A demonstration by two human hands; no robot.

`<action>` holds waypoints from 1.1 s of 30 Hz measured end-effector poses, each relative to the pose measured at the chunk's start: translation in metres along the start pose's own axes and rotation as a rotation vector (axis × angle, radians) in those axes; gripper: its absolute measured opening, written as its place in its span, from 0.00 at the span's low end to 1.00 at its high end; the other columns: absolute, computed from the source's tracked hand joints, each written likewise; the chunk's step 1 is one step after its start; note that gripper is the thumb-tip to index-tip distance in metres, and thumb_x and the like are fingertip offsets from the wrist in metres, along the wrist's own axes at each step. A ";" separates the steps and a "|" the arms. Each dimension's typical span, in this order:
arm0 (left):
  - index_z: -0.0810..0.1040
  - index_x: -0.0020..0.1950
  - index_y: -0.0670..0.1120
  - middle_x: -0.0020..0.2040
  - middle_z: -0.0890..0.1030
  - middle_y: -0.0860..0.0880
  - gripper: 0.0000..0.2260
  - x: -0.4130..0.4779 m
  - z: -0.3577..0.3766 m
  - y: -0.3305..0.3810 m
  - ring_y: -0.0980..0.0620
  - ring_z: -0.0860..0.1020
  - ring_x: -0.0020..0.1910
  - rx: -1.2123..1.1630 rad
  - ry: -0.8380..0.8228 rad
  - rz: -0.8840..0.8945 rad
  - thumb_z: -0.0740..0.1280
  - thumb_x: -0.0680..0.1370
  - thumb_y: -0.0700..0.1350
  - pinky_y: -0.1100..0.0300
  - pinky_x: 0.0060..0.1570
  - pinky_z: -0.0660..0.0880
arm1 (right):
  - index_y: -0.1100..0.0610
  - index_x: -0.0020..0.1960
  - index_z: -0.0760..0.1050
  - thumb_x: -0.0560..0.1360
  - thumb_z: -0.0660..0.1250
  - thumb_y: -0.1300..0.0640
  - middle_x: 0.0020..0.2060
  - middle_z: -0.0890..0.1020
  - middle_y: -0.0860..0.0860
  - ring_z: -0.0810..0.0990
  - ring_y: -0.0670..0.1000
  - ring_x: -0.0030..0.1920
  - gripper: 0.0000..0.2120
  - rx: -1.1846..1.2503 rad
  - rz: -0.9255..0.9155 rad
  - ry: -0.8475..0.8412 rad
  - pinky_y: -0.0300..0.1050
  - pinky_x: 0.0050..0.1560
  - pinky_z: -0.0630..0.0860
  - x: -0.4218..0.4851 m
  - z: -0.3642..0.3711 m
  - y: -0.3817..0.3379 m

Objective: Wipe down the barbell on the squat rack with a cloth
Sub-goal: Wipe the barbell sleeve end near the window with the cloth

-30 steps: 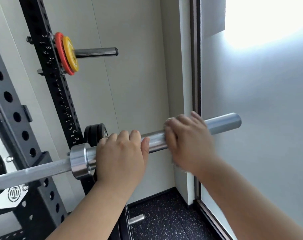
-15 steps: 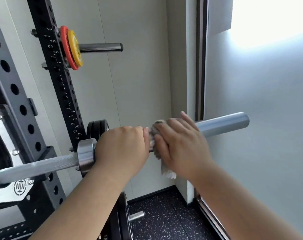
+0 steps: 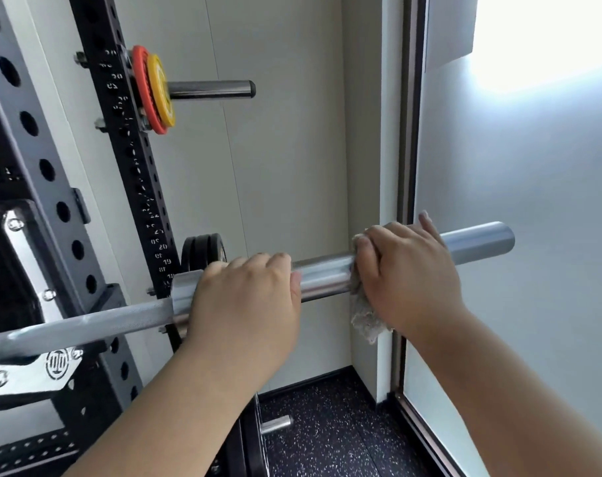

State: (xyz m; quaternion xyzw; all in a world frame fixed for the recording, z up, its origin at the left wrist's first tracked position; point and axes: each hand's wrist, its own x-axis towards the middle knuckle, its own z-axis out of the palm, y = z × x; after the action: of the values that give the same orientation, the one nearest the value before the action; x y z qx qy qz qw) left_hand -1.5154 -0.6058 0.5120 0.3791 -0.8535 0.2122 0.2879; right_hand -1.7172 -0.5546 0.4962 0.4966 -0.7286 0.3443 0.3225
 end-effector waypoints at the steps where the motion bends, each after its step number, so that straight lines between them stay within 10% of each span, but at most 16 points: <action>1: 0.79 0.55 0.53 0.48 0.84 0.54 0.25 -0.004 -0.001 -0.001 0.49 0.82 0.48 0.026 -0.016 -0.008 0.42 0.83 0.55 0.47 0.60 0.73 | 0.49 0.47 0.80 0.82 0.55 0.48 0.43 0.83 0.48 0.82 0.57 0.49 0.16 0.015 -0.020 0.015 0.58 0.78 0.61 -0.003 0.000 -0.009; 5: 0.80 0.50 0.54 0.45 0.84 0.55 0.25 -0.010 -0.010 -0.019 0.49 0.82 0.50 0.127 -0.040 -0.101 0.43 0.83 0.55 0.41 0.75 0.61 | 0.52 0.63 0.80 0.84 0.59 0.49 0.58 0.82 0.49 0.80 0.53 0.60 0.15 0.149 -0.323 0.005 0.59 0.78 0.61 -0.036 0.007 -0.056; 7: 0.79 0.45 0.53 0.41 0.82 0.55 0.27 -0.007 -0.010 -0.034 0.50 0.79 0.46 0.107 -0.029 -0.106 0.42 0.84 0.57 0.46 0.60 0.74 | 0.52 0.64 0.80 0.84 0.59 0.48 0.59 0.82 0.49 0.81 0.53 0.60 0.16 0.127 -0.368 -0.007 0.59 0.78 0.62 -0.032 0.005 -0.053; 11: 0.77 0.38 0.50 0.31 0.77 0.52 0.24 -0.009 0.000 -0.044 0.46 0.74 0.33 0.154 0.076 -0.009 0.49 0.83 0.57 0.55 0.31 0.67 | 0.49 0.46 0.80 0.83 0.55 0.46 0.44 0.84 0.47 0.83 0.56 0.48 0.17 0.072 -0.036 0.022 0.57 0.77 0.63 -0.009 0.002 -0.029; 18: 0.77 0.38 0.48 0.31 0.78 0.49 0.20 -0.014 0.002 -0.044 0.44 0.75 0.34 0.159 0.159 0.026 0.54 0.83 0.54 0.53 0.35 0.65 | 0.53 0.61 0.80 0.84 0.59 0.49 0.57 0.82 0.49 0.80 0.53 0.58 0.14 0.164 -0.341 -0.015 0.59 0.78 0.62 -0.036 0.006 -0.081; 25: 0.77 0.39 0.46 0.32 0.77 0.49 0.19 -0.017 0.002 -0.045 0.45 0.73 0.33 0.119 0.161 0.019 0.53 0.83 0.51 0.52 0.36 0.68 | 0.49 0.49 0.81 0.82 0.55 0.48 0.46 0.83 0.47 0.82 0.54 0.50 0.16 0.109 -0.110 -0.019 0.59 0.79 0.59 -0.015 0.002 -0.063; 29: 0.85 0.53 0.43 0.45 0.86 0.47 0.16 -0.029 0.000 -0.051 0.45 0.83 0.46 0.023 0.161 0.048 0.59 0.81 0.49 0.49 0.51 0.80 | 0.51 0.67 0.80 0.84 0.60 0.49 0.61 0.82 0.48 0.80 0.52 0.63 0.16 0.200 -0.412 -0.053 0.59 0.79 0.61 -0.038 0.003 -0.079; 33: 0.83 0.64 0.42 0.57 0.86 0.47 0.19 -0.038 -0.005 -0.061 0.48 0.84 0.58 -0.040 0.158 0.075 0.63 0.79 0.51 0.56 0.67 0.72 | 0.50 0.52 0.82 0.84 0.54 0.48 0.47 0.84 0.47 0.83 0.55 0.50 0.18 0.094 -0.111 -0.021 0.58 0.79 0.60 -0.014 0.003 -0.054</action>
State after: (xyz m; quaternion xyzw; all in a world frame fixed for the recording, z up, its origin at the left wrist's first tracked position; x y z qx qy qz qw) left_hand -1.4466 -0.6209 0.4993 0.3230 -0.8459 0.2348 0.3535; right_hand -1.6620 -0.5645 0.4936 0.5542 -0.6864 0.3546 0.3100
